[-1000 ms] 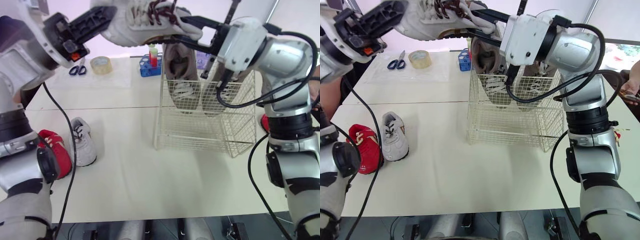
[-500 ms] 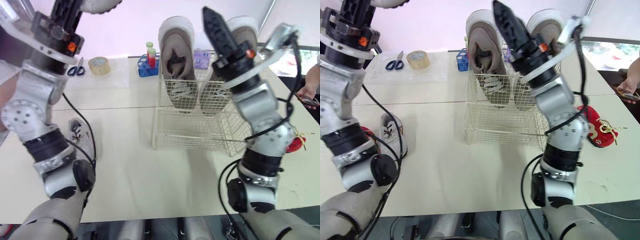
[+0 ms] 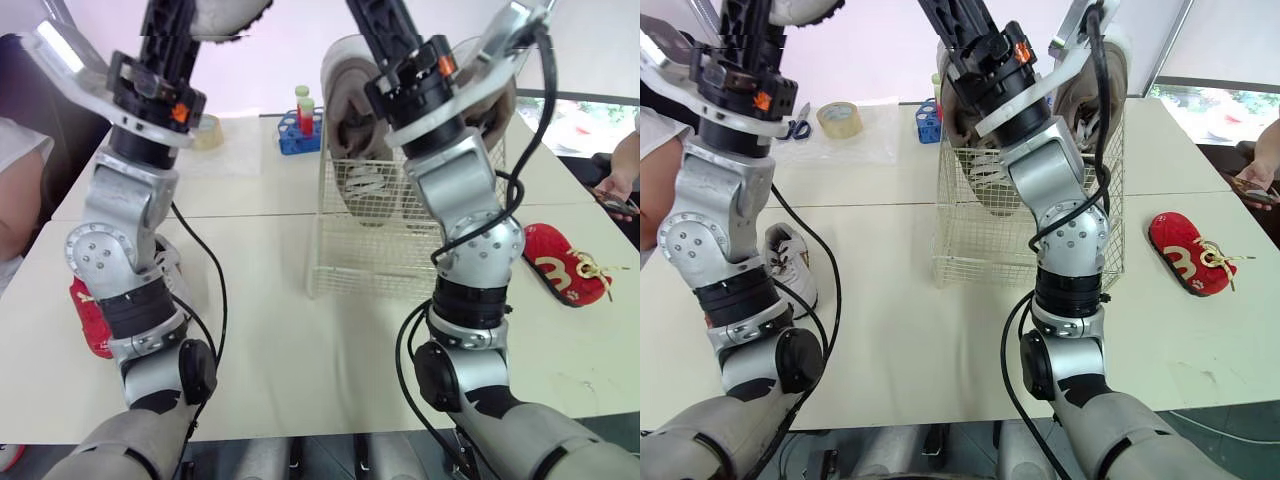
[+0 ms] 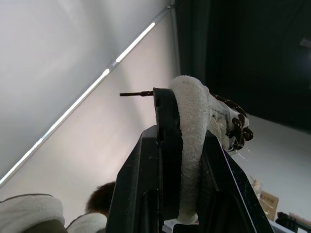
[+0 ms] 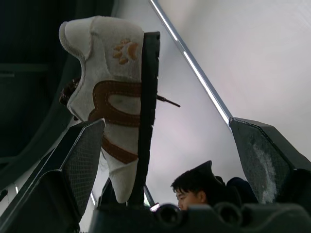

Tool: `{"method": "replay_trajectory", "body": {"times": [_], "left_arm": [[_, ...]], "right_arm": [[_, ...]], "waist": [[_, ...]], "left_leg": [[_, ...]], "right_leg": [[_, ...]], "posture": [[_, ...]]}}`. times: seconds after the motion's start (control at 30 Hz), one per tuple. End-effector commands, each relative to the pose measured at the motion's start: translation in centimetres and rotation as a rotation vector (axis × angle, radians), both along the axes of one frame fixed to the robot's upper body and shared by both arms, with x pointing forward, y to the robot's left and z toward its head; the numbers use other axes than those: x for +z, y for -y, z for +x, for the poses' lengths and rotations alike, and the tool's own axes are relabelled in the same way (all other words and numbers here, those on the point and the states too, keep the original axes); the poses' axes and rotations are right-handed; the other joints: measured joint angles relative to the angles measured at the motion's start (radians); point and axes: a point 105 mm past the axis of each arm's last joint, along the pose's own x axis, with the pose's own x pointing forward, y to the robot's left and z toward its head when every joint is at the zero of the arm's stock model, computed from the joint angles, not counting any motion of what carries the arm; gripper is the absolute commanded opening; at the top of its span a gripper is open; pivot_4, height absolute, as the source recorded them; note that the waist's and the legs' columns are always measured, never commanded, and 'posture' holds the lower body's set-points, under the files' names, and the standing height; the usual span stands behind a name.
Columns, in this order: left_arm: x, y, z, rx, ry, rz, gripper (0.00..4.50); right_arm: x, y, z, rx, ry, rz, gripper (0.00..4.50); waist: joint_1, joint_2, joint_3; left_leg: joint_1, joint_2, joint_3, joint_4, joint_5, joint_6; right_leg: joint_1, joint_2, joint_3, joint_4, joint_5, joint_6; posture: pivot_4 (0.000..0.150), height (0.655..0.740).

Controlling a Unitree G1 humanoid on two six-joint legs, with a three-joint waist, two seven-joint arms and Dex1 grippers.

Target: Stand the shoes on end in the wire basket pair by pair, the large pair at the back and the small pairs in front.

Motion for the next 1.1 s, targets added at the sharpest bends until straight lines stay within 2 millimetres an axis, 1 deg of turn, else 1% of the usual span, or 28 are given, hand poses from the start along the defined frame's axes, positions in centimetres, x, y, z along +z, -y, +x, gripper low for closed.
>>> {"method": "replay_trajectory", "body": {"times": [0.03, 0.13, 0.33, 0.43, 0.47, 0.57, 0.63, 0.67, 0.7, 0.77, 0.83, 0.87, 0.93, 0.97, 1.03, 1.1], "left_arm": [[-0.1, 0.4, -0.6, -0.017, 0.014, 0.006, 0.25], [-1.1, 0.6, -0.3, -0.018, -0.018, 0.012, 0.25], [-2.3, 1.7, -0.2, -0.027, -0.046, 0.050, 0.25], [-2.5, 1.9, -0.2, -0.025, -0.048, 0.056, 0.25], [-2.5, 1.9, -0.2, -0.024, -0.049, 0.058, 0.25], [-2.7, 2.1, -0.2, -0.022, -0.051, 0.067, 0.25], [-2.7, 2.3, -0.2, -0.020, -0.052, 0.077, 0.25], [-2.8, 2.3, -0.2, -0.019, -0.051, 0.083, 0.25], [-2.8, 2.4, -0.2, -0.015, -0.052, 0.090, 0.25], [-3.1, 2.5, 0.1, 0.021, -0.062, 0.126, 0.25], [-3.6, 2.6, 0.4, 0.058, -0.076, 0.174, 1.32], [-3.8, 2.6, 0.5, 0.070, -0.080, 0.196, 1.65], [-4.7, 2.7, 0.8, 0.140, -0.098, 0.295, 2.75], [-5.2, 2.6, 1.0, 0.183, -0.107, 0.352, 3.18], [-6.1, 2.8, 0.9, 0.258, -0.097, 0.488, 3.18], [-6.7, 2.7, 0.5, 0.339, -0.070, 0.627, 3.18]], "right_arm": [[1.9, -0.3, -1.3, 0.025, 0.090, 0.032, 4.42], [2.2, -0.4, -1.6, 0.036, 0.110, 0.029, 4.42], [2.2, -0.6, -1.7, 0.041, 0.115, 0.011, 4.42], [1.9, -0.6, -1.5, 0.024, 0.111, -0.005, 3.66], [1.8, -0.6, -1.5, 0.021, 0.111, -0.011, 3.27], [1.7, -0.6, -1.5, 0.016, 0.111, -0.022, 1.71], [1.7, -0.6, -1.5, 0.011, 0.110, -0.028, 0.83], [1.6, -0.6, -1.5, 0.009, 0.109, -0.031, 0.51], [1.6, -0.6, -1.5, 0.006, 0.108, -0.035, 0.39], [1.6, -0.4, -1.5, -0.014, 0.121, -0.058, 0.39], [1.9, 0.5, -1.4, -0.046, 0.144, -0.078, 0.39], [2.1, 0.9, -1.4, -0.060, 0.155, -0.084, 0.39], [2.8, 2.1, -1.3, -0.107, 0.190, -0.116, 0.39], [3.2, 2.7, -1.3, -0.131, 0.209, -0.132, 0.39], [4.2, 3.8, -1.7, -0.174, 0.268, -0.186, 0.39], [4.9, 5.0, -1.9, -0.225, 0.337, -0.289, 0.39]], "waist": [[0.000, 0.000, 0.000], [0.000, 0.000, 0.000], [0.000, 0.000, 0.000], [0.001, 0.000, 0.000], [0.001, 0.000, 0.000], [0.001, 0.000, 0.000], [0.000, 0.000, 0.000], [0.000, 0.000, 0.000], [0.000, 0.000, 0.000], [0.000, 0.000, 0.000], [0.002, 0.000, 0.000], [0.002, 0.000, 0.000], [0.002, 0.000, 0.000], [0.002, 0.000, 0.000], [0.001, 0.000, 0.000], [0.001, 0.001, 0.001]], "left_leg": [[0.000, 0.000, 0.000, 0.000, 0.000, 0.000], [0.000, 0.000, 0.000, 0.000, 0.000, 0.000], [0.000, 0.000, 0.000, 0.000, 0.000, 0.000], [0.000, 0.000, 0.000, -0.001, 0.000, 0.000], [0.000, 0.000, 0.000, 0.000, 0.000, 0.000], [0.000, 0.000, 0.000, -0.001, 0.000, 0.000], [0.000, 0.000, 0.000, -0.001, 0.000, 0.000], [0.000, 0.000, 0.000, -0.001, 0.000, 0.000], [0.000, 0.000, 0.000, -0.001, 0.000, 0.000], [0.000, 0.000, 0.000, -0.001, 0.000, 0.000], [0.000, 0.000, 0.000, -0.001, 0.000, 0.000], [0.000, 0.000, 0.000, -0.001, 0.000, 0.000], [0.000, 0.000, 0.000, -0.001, 0.000, 0.000], [0.000, 0.000, 0.000, -0.001, 0.000, 0.000], [-0.001, 0.000, 0.000, -0.001, 0.000, 0.000], [-0.001, 0.000, 0.000, -0.002, 0.000, 0.000]], "right_leg": [[0.000, 0.000, 0.000, 0.000, 0.000, 0.000], [0.000, 0.000, 0.000, 0.000, 0.000, 0.000], [0.000, 0.000, 0.000, 0.000, 0.000, 0.000], [0.000, 0.000, 0.000, -0.001, 0.000, 0.000], [0.000, 0.000, 0.000, -0.001, 0.000, -0.001], [0.000, 0.000, 0.000, -0.001, 0.000, -0.001], [0.000, 0.000, 0.000, -0.001, 0.000, -0.001], [0.000, 0.000, 0.000, -0.001, 0.000, -0.001], [0.000, 0.000, 0.000, -0.001, 0.000, -0.001], [0.000, 0.000, 0.000, -0.001, 0.000, -0.001], [0.000, 0.000, 0.000, -0.002, 0.000, -0.001], [0.000, 0.000, 0.000, -0.002, -0.001, -0.002], [0.000, -0.001, 0.000, -0.003, -0.001, -0.003], [0.000, -0.001, 0.000, -0.003, -0.002, -0.004], [0.000, -0.001, 0.000, -0.004, -0.002, -0.004], [0.000, -0.001, 0.000, -0.004, -0.002, -0.004]], "posture": [[0.150, 0.7400], [0.150, 0.7400], [0.150, 0.7400], [0.150, 0.7400], [0.150, 0.7400], [0.150, 0.7400], [0.150, 0.7400], [0.150, 0.7400], [0.150, 0.7400], [0.150, 0.7400], [0.150, 0.7400], [0.150, 0.7400], [0.150, 0.7400], [0.150, 0.7400], [0.150, 0.7400], [0.150, 0.7400]]}}
